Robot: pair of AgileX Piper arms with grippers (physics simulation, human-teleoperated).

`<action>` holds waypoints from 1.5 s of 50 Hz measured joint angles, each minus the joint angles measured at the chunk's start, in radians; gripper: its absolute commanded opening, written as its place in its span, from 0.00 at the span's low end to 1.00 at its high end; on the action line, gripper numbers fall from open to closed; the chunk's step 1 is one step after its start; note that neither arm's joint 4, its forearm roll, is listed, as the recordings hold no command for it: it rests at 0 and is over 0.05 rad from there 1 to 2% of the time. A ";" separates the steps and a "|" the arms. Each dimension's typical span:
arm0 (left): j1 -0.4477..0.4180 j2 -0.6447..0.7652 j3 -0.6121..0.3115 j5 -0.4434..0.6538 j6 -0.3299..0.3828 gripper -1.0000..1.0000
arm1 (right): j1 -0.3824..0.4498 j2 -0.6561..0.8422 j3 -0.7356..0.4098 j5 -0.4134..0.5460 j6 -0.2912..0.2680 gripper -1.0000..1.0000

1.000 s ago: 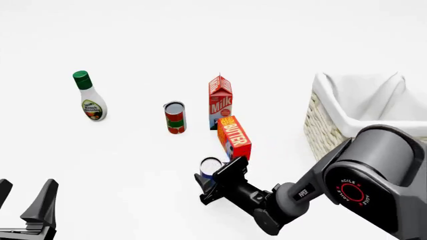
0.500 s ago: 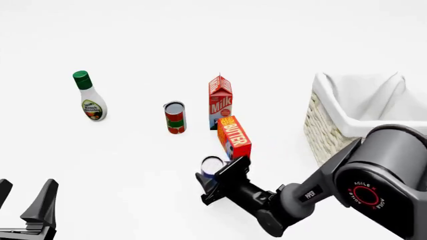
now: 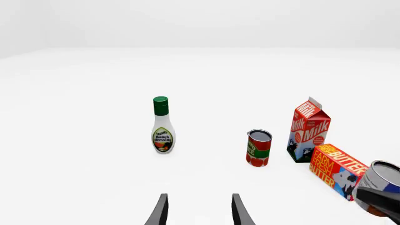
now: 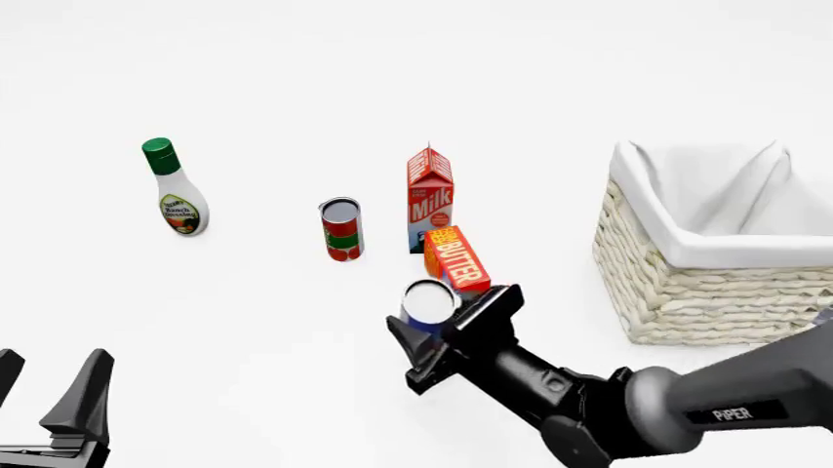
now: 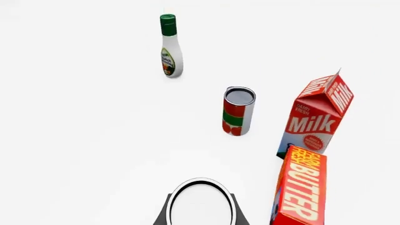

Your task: Pick the alphabet soup and place it in the basket.

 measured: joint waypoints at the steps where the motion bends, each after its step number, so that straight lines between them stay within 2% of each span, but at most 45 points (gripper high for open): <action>1: 0.000 0.000 0.000 0.000 0.000 1.00 | 0.001 -0.017 0.006 0.003 -0.001 0.00; 18: 0.000 0.000 0.000 0.000 0.000 1.00 | 0.015 -0.327 0.086 0.103 -0.028 0.00; 33: 0.000 0.000 0.000 0.000 0.000 1.00 | -0.021 -0.600 0.092 0.259 -0.087 0.00; 56: 0.000 0.000 0.000 0.000 0.000 1.00 | -0.153 -0.937 0.014 0.574 -0.158 0.00; 75: 0.000 0.000 0.000 0.000 0.000 1.00 | -0.307 -1.077 -0.102 0.804 -0.189 0.00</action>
